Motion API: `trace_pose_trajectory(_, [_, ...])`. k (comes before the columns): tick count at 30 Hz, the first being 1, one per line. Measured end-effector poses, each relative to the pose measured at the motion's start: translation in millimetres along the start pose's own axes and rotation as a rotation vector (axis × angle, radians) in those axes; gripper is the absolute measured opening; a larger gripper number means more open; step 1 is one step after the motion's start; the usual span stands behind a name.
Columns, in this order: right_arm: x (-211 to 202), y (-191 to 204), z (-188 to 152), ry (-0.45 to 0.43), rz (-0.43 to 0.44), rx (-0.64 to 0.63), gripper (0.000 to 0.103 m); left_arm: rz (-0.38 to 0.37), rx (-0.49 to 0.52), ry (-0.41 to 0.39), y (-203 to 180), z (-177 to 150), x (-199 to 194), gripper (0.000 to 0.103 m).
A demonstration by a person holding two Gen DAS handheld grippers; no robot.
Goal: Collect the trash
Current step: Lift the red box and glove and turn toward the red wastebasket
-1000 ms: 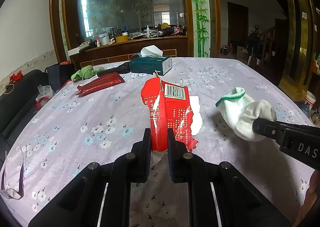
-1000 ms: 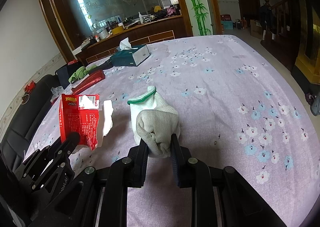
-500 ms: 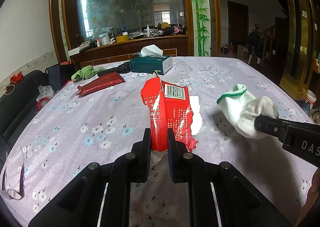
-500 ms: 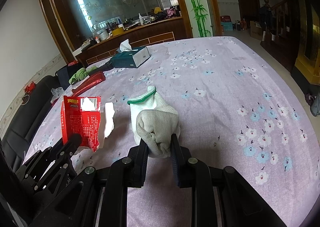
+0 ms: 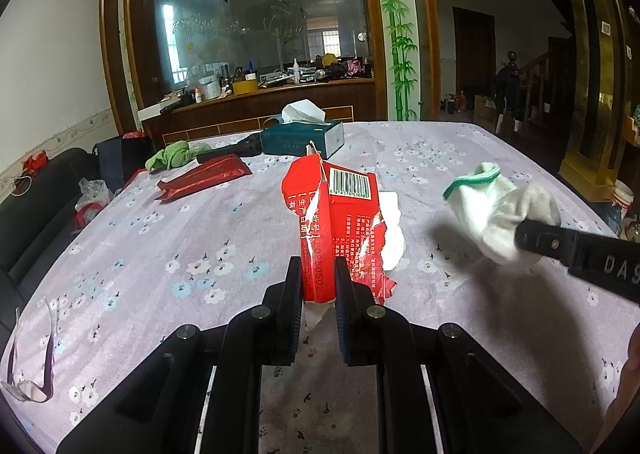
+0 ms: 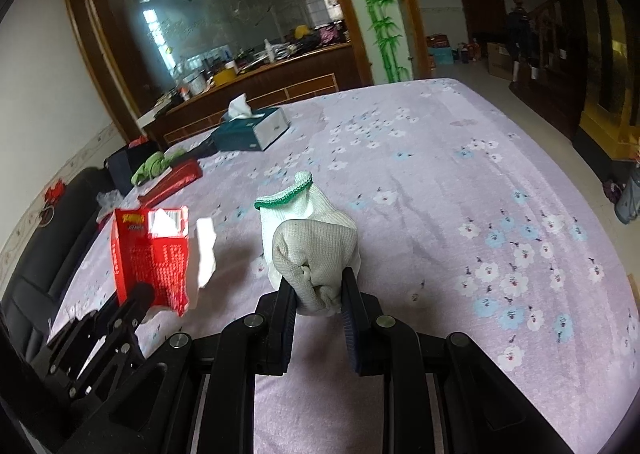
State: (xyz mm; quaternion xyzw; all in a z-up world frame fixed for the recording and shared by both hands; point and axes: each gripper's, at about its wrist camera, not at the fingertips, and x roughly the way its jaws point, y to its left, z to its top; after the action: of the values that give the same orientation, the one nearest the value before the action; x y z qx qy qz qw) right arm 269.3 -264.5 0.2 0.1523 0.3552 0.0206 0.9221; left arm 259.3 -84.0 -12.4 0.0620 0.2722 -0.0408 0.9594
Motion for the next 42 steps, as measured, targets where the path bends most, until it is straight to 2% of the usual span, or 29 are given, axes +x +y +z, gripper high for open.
trace_pose_trajectory(5, [-30, -1, 2, -0.025, -0.015, 0.021, 0.022, -0.018, -0.015, 0.013, 2, 4, -7, 0.013])
trace_pose_trajectory(12, [-91, -8, -18, -0.066, -0.013, 0.027, 0.022, -0.048, 0.021, -0.017, 0, 4, -57, 0.014])
trace_pose_trajectory(23, [-166, -27, -82, -0.080, 0.046, 0.055, 0.022, -0.207, -0.016, -0.017, -13, -35, -143, 0.014])
trace_pose_trajectory(27, [-182, -36, -95, -0.093, 0.038, 0.065, 0.022, -0.261, -0.010, -0.011, -27, -41, -159, 0.014])
trace_pose_trajectory(31, [-194, -48, -108, -0.104, 0.021, 0.080, 0.022, -0.284, 0.023, -0.021, -43, -46, -172, 0.014])
trace_pose_trajectory(42, [-208, -90, -121, -0.110, -0.009, 0.175, 0.022, -0.332, 0.074, 0.004, -74, -49, -174, 0.014])
